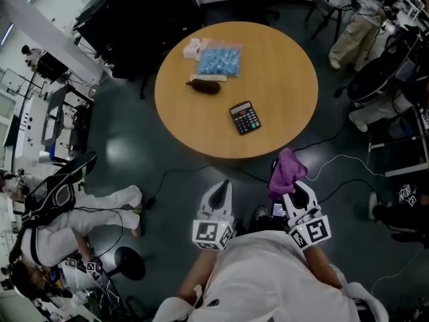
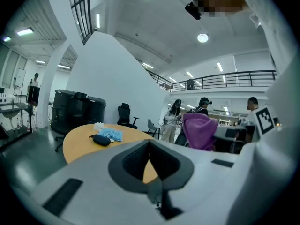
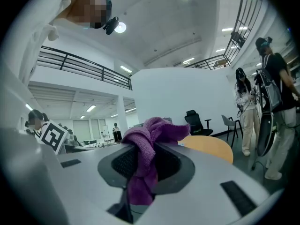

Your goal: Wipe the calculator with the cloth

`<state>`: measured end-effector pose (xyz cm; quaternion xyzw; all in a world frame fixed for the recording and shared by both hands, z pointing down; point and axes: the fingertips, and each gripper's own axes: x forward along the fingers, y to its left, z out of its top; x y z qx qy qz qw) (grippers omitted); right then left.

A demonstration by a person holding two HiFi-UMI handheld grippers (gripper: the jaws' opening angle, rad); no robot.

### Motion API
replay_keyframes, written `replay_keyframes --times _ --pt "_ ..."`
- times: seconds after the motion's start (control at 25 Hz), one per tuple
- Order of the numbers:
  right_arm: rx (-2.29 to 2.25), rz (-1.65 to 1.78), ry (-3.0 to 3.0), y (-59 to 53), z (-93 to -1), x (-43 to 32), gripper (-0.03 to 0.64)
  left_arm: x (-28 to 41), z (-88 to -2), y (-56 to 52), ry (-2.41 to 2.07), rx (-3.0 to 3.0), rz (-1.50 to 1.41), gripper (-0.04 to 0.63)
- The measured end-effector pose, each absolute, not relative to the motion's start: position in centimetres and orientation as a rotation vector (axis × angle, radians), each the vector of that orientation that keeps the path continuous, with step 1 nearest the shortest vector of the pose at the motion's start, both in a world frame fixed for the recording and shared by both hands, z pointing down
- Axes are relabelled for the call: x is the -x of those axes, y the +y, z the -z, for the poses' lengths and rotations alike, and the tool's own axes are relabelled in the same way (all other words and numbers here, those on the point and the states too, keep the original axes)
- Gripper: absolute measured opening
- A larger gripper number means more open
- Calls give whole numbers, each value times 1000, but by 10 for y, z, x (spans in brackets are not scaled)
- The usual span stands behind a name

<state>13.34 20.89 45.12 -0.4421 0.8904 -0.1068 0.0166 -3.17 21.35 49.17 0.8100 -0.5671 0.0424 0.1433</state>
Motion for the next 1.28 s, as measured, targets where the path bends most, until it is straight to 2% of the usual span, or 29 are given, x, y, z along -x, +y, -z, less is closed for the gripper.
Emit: replay_keyframes --times 0.28,0.48,0.92,1.12,1.28 --pt "1397 320 2792 163 -463 -136 87 48 -508 161 -1570 -2381 -245 8" --pt "1494 312 2748 110 -469 -121 87 58 -535 80 -1381 -2474 -317 8" --pt "1616 370 2698 18 -466 -92 87 60 -613 -102 -890 -2589 -764 8" --pt "1580 459 2729 -9 -480 -99 87 41 -691 -142 -495 -2452 -1054 9" --pt "1589 524 2747 -24 -494 -114 87 27 -734 -168 -341 -2356 -1219 9"
